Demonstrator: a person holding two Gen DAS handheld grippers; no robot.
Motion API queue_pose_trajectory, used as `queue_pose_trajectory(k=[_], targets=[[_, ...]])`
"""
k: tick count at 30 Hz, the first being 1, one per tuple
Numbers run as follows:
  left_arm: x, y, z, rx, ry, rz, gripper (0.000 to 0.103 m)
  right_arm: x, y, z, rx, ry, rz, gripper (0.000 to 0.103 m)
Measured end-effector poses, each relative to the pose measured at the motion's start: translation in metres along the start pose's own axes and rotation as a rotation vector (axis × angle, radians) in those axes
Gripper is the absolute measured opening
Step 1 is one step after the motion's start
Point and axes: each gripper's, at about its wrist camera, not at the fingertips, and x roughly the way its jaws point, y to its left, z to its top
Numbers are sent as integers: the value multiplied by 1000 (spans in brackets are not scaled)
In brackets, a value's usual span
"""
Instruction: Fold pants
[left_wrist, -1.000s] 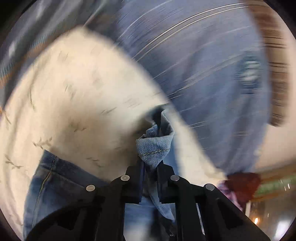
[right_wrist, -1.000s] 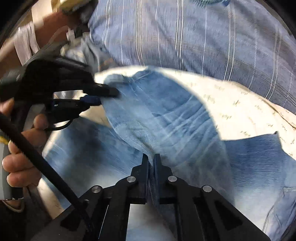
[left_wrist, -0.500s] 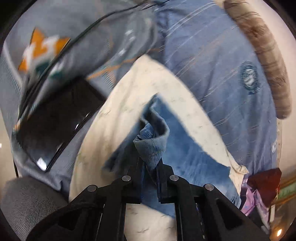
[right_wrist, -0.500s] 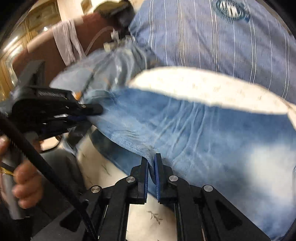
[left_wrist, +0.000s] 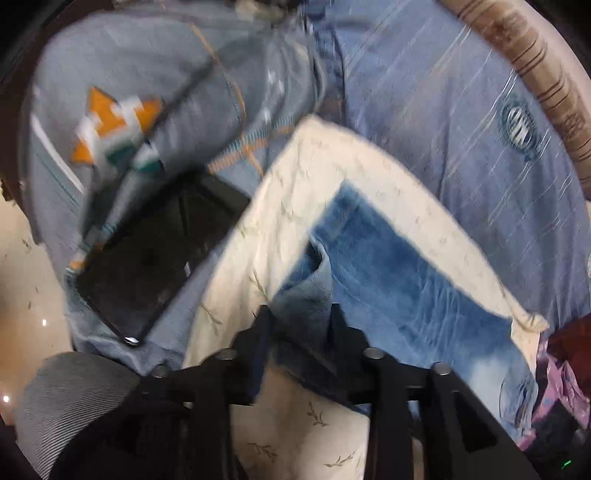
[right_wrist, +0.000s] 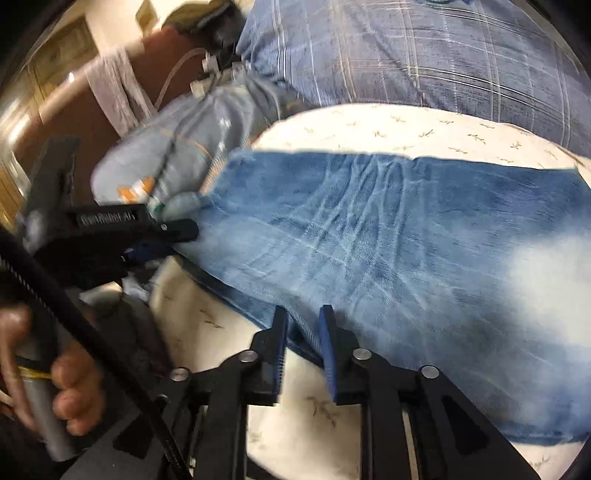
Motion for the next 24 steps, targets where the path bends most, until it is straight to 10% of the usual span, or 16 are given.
queue_pose_trajectory(k=[9, 15, 24], targets=[[-46, -63, -51, 292, -167, -37, 43, -134, -81, -19, 214, -224, -17, 69], [-57, -131, -112, 508, -145, -160, 59, -175, -156, -49, 405, -283, -224, 70], [-59, -200, -165, 723, -83, -132, 62, -201, -190, -78, 524, -319, -395, 70]])
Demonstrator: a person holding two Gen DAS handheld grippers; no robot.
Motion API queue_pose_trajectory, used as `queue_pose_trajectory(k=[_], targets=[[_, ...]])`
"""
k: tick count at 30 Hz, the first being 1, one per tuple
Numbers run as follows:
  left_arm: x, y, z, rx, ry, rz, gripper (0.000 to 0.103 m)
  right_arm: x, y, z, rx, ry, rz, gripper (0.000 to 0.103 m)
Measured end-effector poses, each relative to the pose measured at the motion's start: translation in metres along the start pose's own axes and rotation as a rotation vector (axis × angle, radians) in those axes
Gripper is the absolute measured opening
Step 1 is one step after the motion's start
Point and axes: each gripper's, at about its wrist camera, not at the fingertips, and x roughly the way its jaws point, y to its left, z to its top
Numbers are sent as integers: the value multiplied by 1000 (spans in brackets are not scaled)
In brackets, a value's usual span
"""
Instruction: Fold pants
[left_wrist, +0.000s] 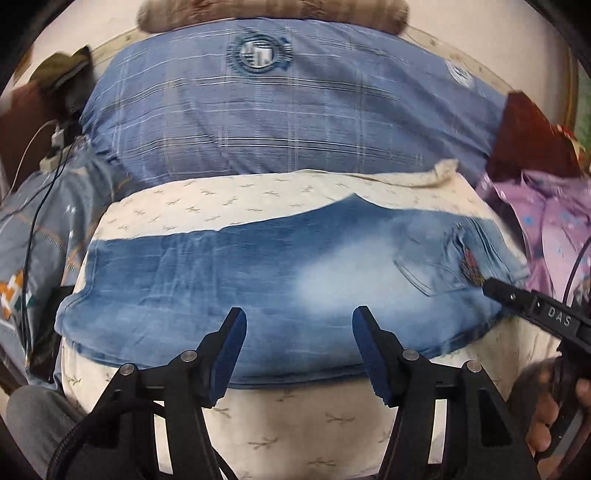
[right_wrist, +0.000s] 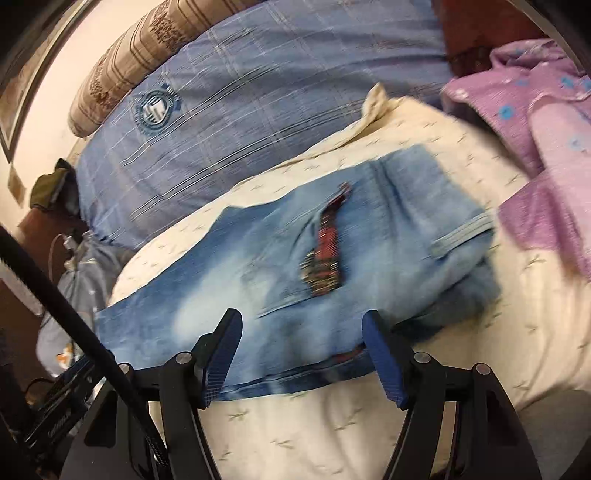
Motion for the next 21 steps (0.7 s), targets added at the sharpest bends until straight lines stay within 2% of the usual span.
queue_pose_trajectory(k=[10, 15, 21], targets=[[8, -42, 9, 65, 20, 5, 63, -15, -12, 3, -27, -22, -108, 70], [8, -64, 12, 107, 22, -10, 64, -28, -20, 8, -19, -27, -115, 70], [12, -102, 17, 212, 40, 8, 64, -46, -44, 23, -1, -33, -64, 70]])
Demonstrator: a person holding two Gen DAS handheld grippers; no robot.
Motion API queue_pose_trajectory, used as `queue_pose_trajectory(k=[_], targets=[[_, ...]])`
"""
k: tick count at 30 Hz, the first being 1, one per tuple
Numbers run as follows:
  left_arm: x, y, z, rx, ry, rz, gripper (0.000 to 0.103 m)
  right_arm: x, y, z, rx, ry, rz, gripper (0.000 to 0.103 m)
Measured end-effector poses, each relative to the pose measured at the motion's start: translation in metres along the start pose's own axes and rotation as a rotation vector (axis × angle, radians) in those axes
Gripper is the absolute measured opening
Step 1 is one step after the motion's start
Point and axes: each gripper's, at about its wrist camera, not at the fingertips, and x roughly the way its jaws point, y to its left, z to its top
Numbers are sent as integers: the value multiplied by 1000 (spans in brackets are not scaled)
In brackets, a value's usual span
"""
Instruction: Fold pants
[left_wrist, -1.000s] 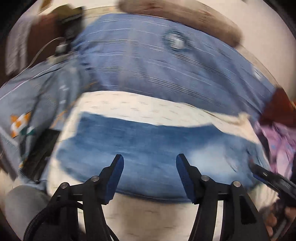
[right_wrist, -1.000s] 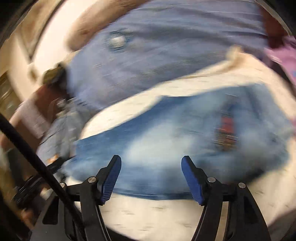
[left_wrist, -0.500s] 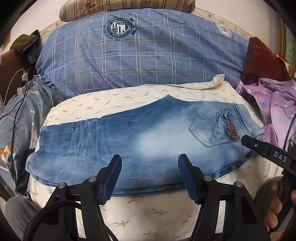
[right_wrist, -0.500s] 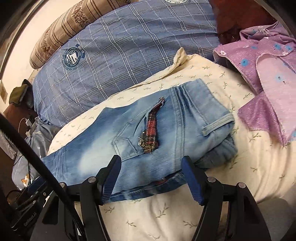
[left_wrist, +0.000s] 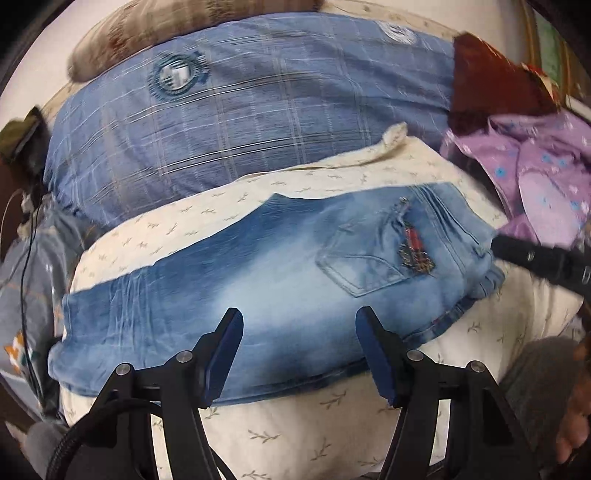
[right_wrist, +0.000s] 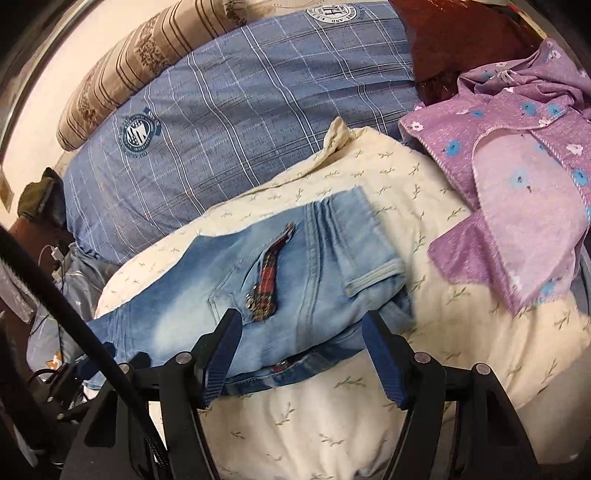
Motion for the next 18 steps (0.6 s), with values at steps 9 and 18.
queue_pose_trajectory(k=[9, 18], targets=[[14, -37, 8, 101, 47, -12, 64, 17, -46, 21, 66, 46, 30, 70], [37, -57, 15, 139, 95, 15, 64, 34, -61, 14, 97, 66, -6, 70]])
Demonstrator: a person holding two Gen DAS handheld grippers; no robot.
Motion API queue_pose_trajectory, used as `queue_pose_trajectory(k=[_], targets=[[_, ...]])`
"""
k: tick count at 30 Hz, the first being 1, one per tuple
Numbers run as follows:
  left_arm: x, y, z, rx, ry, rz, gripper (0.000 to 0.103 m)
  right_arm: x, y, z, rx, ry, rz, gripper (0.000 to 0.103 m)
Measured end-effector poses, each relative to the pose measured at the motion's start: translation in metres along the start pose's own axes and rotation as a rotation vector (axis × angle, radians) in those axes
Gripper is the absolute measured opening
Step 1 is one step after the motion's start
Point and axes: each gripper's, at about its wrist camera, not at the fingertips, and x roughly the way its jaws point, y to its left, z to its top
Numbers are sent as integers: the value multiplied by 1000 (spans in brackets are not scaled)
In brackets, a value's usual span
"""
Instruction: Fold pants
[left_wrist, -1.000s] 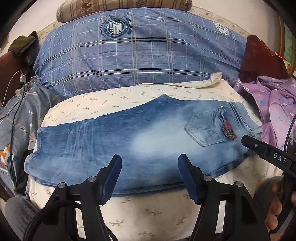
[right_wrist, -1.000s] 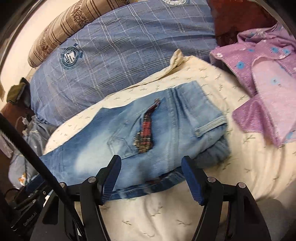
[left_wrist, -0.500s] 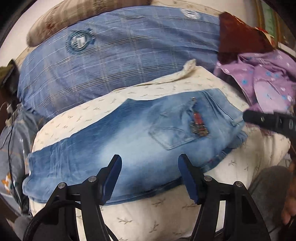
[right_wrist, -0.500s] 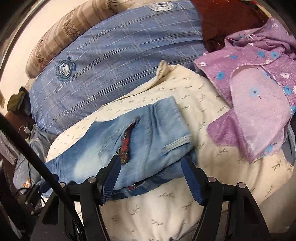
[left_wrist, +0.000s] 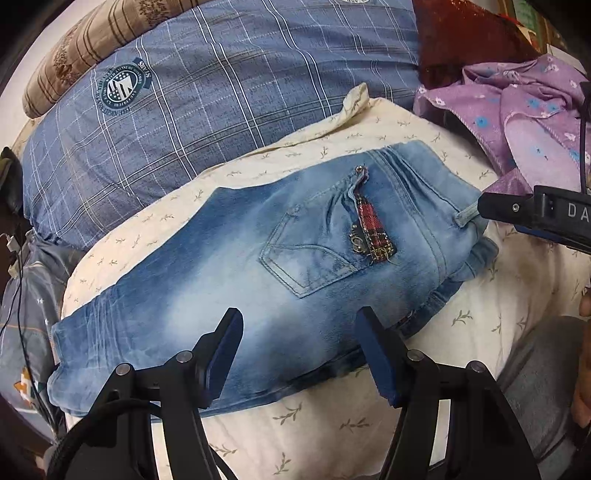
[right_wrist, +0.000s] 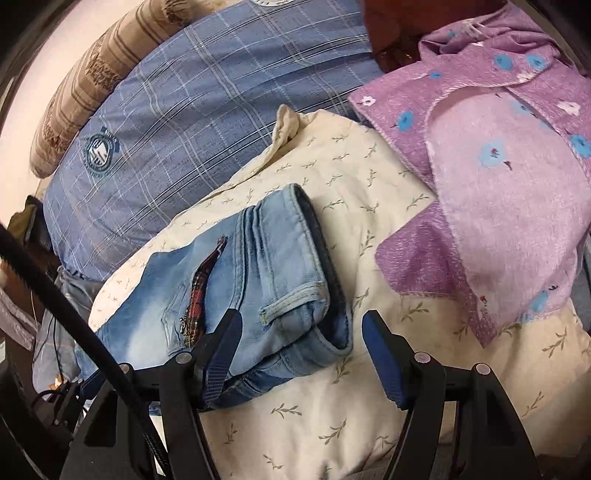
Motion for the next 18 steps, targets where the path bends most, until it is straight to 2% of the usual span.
queue_pose_trajectory(k=[9, 13, 16, 18], targets=[[11, -6, 2, 17, 19, 13, 64, 11, 5, -3, -32, 47, 16, 70], [12, -9, 3, 41, 13, -19, 64, 11, -2, 1, 2, 53, 73, 70], [10, -19, 6, 96, -6, -57, 64, 15, -13, 12, 44, 72, 142, 70], [9, -32, 9, 152, -25, -98, 64, 20, -20, 20, 57, 82, 127, 70]])
